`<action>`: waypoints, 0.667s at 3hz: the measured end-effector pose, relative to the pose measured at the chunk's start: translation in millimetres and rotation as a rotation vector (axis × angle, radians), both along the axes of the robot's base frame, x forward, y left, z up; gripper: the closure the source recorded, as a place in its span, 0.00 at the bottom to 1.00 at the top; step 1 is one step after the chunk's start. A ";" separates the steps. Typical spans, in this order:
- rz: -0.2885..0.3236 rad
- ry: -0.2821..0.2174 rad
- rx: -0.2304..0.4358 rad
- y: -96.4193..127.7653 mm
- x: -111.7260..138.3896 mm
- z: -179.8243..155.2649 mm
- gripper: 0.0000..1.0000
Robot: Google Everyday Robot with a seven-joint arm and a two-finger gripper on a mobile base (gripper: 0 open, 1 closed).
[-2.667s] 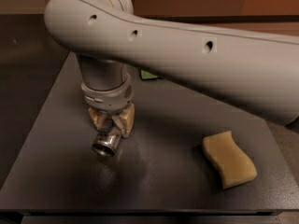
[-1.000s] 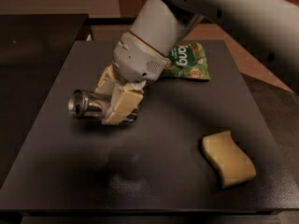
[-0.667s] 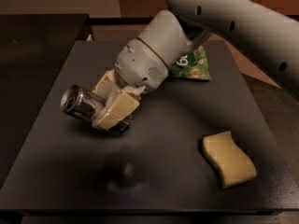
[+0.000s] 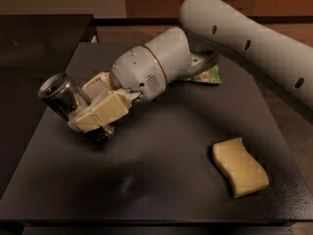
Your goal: Place redbull can upright
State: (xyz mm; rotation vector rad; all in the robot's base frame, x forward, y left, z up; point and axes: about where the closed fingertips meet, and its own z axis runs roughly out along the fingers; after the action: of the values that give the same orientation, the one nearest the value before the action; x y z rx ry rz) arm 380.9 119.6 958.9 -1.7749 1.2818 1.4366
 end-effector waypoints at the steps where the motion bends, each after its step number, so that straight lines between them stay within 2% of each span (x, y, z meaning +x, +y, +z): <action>1: -0.027 0.015 0.092 11.1 -0.3 2.7 1.00; 2: -0.065 0.009 0.140 11.5 4.6 -5.4 1.00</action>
Offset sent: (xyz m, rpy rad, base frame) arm 0.0151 0.0067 -0.0178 0.1995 0.0065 -0.1215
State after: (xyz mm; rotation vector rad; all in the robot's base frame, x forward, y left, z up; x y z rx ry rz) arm 385.5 131.1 953.5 -1.6225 1.2010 1.4626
